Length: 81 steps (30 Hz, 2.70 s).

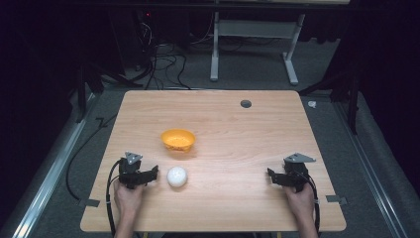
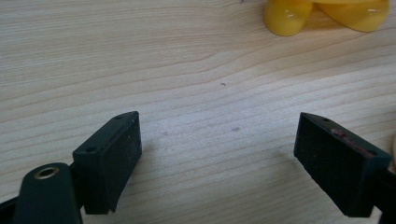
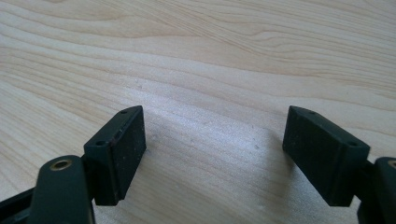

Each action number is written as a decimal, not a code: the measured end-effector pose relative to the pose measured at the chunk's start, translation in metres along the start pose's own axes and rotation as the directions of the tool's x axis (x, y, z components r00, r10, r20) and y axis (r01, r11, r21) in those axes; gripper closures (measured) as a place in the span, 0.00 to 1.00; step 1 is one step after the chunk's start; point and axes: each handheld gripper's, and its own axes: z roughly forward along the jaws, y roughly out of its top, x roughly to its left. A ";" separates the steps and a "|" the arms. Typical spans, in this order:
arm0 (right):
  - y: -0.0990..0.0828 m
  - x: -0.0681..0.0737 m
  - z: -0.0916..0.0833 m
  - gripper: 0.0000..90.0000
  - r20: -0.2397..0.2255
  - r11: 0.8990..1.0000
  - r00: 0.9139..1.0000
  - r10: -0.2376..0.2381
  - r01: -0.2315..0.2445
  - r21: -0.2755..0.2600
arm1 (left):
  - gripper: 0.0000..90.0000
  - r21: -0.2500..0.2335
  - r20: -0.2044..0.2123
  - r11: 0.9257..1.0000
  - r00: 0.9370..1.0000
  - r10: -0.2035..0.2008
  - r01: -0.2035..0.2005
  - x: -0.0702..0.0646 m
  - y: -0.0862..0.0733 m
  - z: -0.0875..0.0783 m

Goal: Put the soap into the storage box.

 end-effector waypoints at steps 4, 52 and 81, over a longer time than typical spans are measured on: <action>0.000 0.000 0.000 0.25 0.000 1.000 1.000 0.000 0.000 0.000 | 0.17 -0.007 0.016 1.000 1.000 0.002 -0.002 -0.001 0.001 -0.004; 0.000 0.000 0.000 0.25 0.000 1.000 1.000 0.000 0.000 0.000 | 0.14 -0.084 0.229 0.988 0.963 0.144 -0.127 -0.068 0.020 -0.038; 0.000 0.000 0.000 0.25 0.000 1.000 1.000 0.000 0.000 0.000 | 0.16 -0.016 0.204 0.979 0.958 0.200 -0.201 -0.095 0.006 -0.008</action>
